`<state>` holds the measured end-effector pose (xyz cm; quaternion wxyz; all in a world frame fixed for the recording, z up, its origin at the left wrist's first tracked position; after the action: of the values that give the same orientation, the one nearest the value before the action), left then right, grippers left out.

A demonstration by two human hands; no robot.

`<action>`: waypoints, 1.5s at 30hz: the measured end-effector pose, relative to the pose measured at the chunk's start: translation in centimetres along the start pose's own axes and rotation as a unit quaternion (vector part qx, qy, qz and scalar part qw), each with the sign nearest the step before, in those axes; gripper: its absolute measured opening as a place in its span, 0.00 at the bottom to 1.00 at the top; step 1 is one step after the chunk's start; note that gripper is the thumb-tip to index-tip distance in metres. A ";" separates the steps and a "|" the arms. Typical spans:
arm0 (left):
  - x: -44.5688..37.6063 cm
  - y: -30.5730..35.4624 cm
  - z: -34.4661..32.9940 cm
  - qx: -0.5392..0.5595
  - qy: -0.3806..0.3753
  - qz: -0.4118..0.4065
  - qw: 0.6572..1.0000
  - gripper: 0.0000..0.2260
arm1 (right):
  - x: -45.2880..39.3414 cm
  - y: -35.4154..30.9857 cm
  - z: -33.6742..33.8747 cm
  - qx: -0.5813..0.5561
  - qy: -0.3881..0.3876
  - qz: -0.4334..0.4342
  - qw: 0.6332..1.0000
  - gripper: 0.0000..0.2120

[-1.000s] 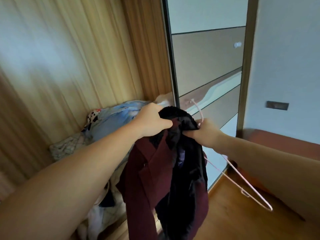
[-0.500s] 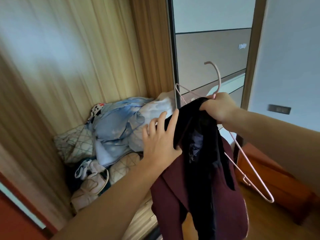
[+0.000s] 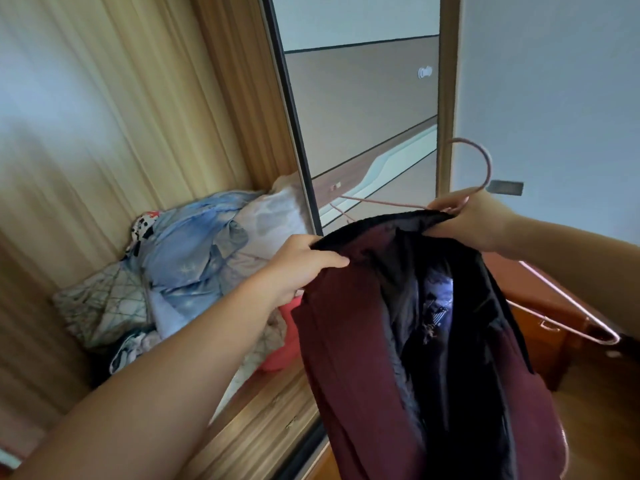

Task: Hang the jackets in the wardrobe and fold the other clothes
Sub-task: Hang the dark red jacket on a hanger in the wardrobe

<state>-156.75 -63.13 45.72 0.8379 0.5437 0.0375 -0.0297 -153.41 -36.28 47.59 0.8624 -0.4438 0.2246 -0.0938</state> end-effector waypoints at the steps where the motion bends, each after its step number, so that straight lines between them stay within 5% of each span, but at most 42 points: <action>1: 0.0 0.4 -0.5 0.039 -0.008 0.035 0.999 0.04 | 0.4 0.9 0.0 0.015 -0.019 -0.011 1.000 0.11; 4: -0.7 1.1 -1.6 0.044 0.004 0.059 0.997 0.09 | 2.0 2.9 -0.8 0.017 -0.095 -0.036 0.995 0.11; 10: -0.6 -0.4 -3.3 -0.008 0.033 0.083 0.996 0.06 | 3.3 5.5 -1.3 -0.218 0.008 -0.150 0.964 0.18; 15: -0.4 -0.9 -1.6 -0.043 0.083 0.103 0.990 0.05 | 4.2 7.5 -1.8 -0.332 -0.011 -0.190 0.924 0.18; 27: -0.9 2.5 5.4 -0.079 0.218 0.056 0.971 0.06 | 5.5 9.3 -2.1 -0.230 -0.049 -0.152 0.960 0.19; 32: -0.6 4.8 7.1 -0.126 0.252 -0.016 0.959 0.07 | 5.8 7.2 -2.5 -0.146 -0.073 -0.091 0.982 0.17; 36: 0.7 7.0 6.7 -0.221 0.208 -0.116 0.946 0.04 | 6.0 3.9 -4.0 -0.104 -0.068 -0.026 0.992 0.18; 45: 4.5 9.4 4.0 -0.373 0.137 -0.325 0.858 0.07 | 8.3 -0.9 -7.2 -0.175 -0.053 -0.028 0.983 0.20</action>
<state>-151.32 -63.03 55.49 0.9070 0.1459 0.3349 -0.2097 -149.47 -44.99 42.15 0.7790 -0.5984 0.1792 -0.0539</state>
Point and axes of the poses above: each hand's wrist, its own x-axis away from the middle knuckle, its own z-axis out of the back of the hand, y = z × x, the point moved 1 cm from there along -x, towards the middle knuckle, and after that the axes turned 15 degrees about y, right-handed, at the moved point
